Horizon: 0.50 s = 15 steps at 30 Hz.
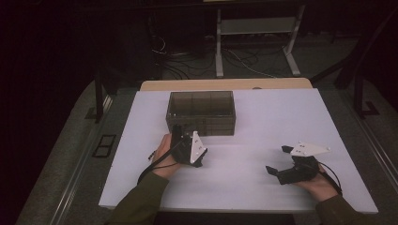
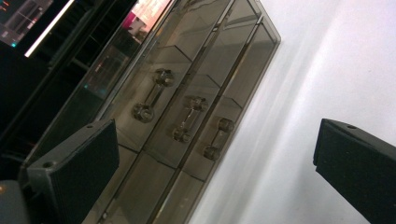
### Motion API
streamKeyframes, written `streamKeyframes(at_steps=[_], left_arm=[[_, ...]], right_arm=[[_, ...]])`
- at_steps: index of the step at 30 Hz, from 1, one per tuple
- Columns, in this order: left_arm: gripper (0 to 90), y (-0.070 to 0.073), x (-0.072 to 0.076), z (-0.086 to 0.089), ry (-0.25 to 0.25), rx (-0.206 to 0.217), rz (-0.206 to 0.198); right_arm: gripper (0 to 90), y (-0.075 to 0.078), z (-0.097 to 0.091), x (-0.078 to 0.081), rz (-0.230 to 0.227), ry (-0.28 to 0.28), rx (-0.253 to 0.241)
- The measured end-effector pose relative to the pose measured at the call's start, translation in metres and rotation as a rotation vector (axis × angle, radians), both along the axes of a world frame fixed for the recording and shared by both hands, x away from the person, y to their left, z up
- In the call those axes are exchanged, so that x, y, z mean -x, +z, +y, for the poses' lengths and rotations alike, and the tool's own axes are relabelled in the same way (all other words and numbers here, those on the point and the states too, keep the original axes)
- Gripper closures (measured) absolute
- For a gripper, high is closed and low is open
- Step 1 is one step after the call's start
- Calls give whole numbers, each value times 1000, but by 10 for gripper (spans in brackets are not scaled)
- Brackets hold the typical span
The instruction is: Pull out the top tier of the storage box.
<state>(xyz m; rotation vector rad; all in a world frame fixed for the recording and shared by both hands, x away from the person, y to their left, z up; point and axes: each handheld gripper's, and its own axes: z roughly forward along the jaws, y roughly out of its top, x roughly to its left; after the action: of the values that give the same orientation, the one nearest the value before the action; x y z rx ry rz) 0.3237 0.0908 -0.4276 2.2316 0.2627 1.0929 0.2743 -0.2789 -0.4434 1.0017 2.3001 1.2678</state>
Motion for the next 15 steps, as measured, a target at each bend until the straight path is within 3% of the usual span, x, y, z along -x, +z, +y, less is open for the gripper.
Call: streamKeyframes(at_steps=[15], left_arm=[[0, 0, 3, -3, 0, -81, -87]], right_arm=[[5, 0, 0, 0, 3, -1, 0]])
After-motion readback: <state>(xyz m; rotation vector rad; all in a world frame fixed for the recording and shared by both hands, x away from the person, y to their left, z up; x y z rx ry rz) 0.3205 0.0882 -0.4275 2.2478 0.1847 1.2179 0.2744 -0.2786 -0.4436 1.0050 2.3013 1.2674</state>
